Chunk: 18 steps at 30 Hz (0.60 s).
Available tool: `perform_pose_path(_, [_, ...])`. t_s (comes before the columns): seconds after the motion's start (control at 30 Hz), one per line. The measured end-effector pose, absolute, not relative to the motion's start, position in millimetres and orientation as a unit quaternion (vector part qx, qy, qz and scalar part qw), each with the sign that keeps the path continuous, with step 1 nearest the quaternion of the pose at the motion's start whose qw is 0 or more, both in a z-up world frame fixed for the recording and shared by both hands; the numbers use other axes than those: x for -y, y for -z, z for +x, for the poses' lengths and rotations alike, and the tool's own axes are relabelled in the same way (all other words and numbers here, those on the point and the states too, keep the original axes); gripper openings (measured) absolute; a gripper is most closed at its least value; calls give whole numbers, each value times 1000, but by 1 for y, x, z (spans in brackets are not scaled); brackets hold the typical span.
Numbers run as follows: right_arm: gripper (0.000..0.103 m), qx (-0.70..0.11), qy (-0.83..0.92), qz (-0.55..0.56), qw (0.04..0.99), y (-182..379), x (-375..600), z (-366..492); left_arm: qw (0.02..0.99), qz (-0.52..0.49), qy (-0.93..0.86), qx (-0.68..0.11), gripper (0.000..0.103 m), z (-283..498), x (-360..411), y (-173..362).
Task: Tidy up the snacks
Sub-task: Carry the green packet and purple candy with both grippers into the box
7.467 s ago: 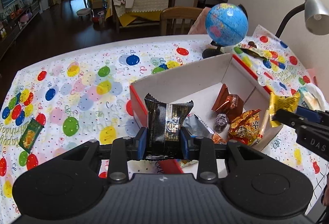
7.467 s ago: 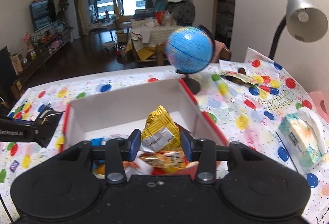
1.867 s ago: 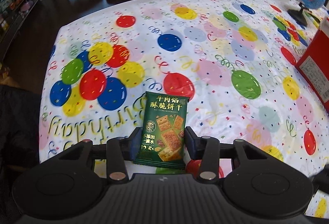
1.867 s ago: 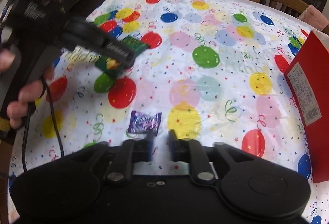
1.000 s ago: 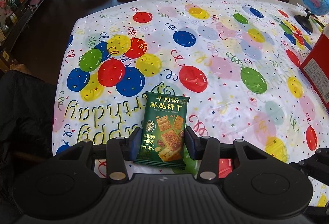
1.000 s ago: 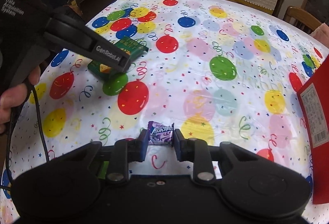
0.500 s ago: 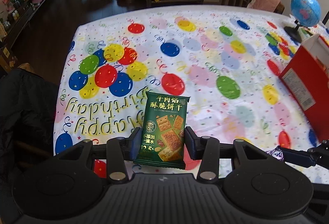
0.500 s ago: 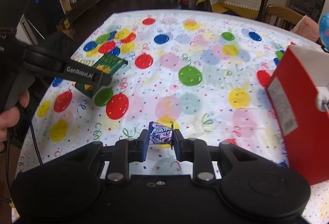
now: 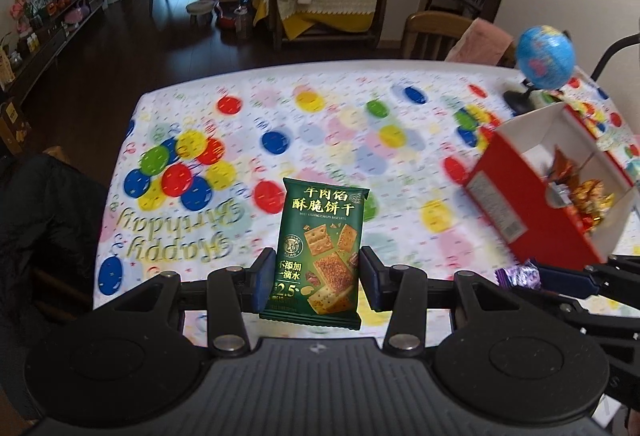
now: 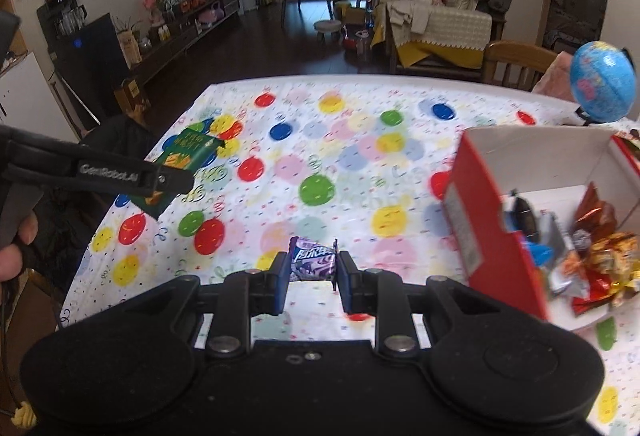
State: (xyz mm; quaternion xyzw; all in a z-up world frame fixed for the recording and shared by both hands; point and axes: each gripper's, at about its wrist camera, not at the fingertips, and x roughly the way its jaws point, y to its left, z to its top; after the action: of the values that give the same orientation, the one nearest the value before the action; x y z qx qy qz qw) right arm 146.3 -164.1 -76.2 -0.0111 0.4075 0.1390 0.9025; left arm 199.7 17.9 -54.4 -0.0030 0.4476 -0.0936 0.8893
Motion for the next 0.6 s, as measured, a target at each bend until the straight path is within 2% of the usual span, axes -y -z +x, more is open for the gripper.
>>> perform_pose_path(0.6, [23,-363,-102,21,926,41,314,145,900,-5,130,-416,44,187,128,10])
